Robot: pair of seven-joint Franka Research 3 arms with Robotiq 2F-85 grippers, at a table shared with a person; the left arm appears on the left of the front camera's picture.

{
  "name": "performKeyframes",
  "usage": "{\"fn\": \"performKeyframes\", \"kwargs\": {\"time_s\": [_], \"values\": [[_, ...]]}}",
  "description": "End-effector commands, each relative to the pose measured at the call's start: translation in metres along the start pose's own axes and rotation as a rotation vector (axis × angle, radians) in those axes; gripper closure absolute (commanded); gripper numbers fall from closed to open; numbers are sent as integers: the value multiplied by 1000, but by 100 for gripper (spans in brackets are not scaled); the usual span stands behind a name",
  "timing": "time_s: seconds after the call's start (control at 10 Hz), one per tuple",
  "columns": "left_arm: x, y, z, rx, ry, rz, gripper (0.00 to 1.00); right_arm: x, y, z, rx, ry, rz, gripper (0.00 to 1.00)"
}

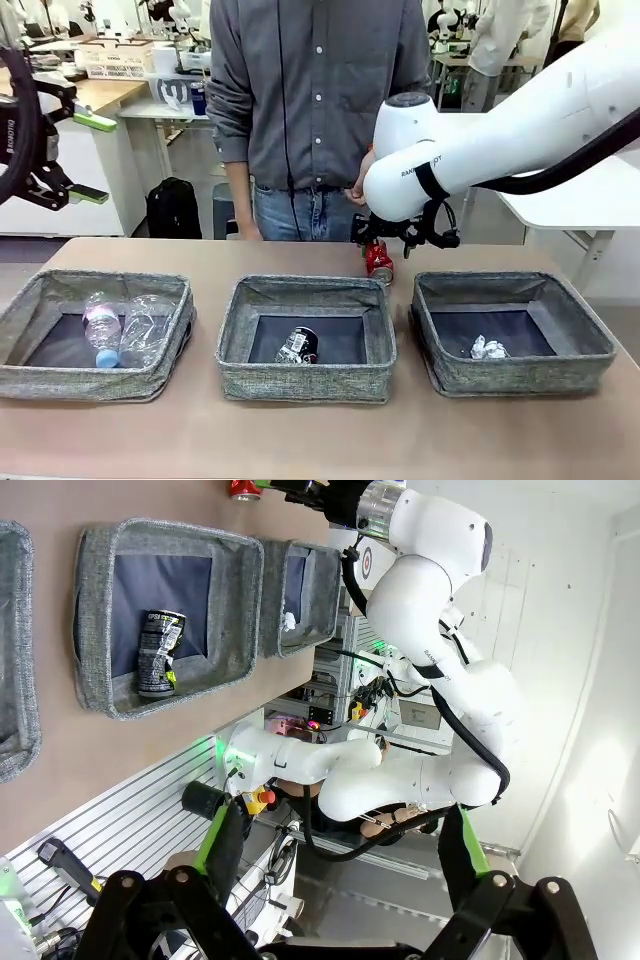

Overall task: Sort the waste into the appropriate baskets.
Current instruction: Pick up the waste item pointed out by the person.

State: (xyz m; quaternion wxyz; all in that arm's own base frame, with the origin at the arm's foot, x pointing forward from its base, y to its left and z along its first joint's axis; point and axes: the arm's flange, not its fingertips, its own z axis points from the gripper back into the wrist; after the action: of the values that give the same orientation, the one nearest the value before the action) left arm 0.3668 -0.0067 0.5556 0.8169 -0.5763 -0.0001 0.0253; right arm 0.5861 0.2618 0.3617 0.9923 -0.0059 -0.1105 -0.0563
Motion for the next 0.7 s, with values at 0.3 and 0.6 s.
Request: {"fn": "performKeyframes", "kwargs": {"time_s": [0.3,0.6], "values": [[-1,-1,2,2,11,-17,0,-2,-5,-19,72,-6,55,0],[-1,-1,2,2,11,-17,0,-14,-12,-44,92,-56,66,0]]}}
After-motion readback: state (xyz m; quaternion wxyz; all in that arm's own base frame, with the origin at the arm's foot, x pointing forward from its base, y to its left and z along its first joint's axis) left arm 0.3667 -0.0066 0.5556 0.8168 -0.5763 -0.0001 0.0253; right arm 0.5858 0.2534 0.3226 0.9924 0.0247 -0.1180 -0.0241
